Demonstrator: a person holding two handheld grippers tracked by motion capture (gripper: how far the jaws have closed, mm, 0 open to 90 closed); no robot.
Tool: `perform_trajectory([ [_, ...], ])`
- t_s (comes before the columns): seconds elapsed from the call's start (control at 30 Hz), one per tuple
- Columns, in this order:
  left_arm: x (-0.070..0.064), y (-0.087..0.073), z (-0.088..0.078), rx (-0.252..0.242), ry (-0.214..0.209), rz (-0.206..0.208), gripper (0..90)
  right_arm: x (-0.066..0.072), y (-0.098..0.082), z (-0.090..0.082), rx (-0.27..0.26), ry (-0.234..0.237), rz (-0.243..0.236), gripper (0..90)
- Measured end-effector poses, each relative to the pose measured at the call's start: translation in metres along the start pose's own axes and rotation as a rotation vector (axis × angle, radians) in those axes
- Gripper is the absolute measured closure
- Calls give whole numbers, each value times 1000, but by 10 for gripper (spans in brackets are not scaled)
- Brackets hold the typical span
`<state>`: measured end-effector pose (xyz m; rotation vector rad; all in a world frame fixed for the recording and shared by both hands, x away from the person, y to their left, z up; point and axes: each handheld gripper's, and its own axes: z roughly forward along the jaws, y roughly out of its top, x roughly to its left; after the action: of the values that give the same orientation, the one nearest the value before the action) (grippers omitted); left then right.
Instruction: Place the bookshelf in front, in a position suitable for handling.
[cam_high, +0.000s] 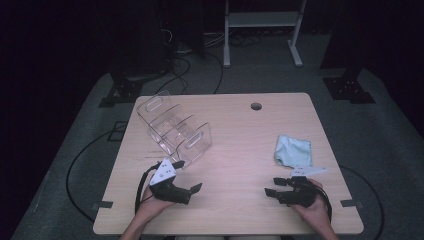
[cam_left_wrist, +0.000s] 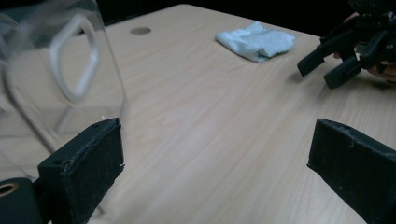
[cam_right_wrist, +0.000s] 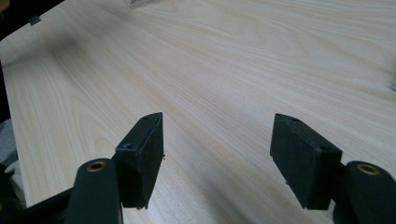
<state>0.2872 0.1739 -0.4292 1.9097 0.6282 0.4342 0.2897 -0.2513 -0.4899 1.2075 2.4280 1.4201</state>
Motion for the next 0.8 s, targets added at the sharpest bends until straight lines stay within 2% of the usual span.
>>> perform_trajectory([
  [0.2, 12, 25, -15, -9, 23, 27, 24, 1, 3, 0, -6, 1, -5, 339],
  [0.33, 22, 36, -22, -17, 48, 37, 24, 2, 3, 0, 1, 1, -5, 336],
  [0.8, 53, 43, -24, 19, 130, 21, 23, 2, 4, 0, -7, 5, -2, 315],
])
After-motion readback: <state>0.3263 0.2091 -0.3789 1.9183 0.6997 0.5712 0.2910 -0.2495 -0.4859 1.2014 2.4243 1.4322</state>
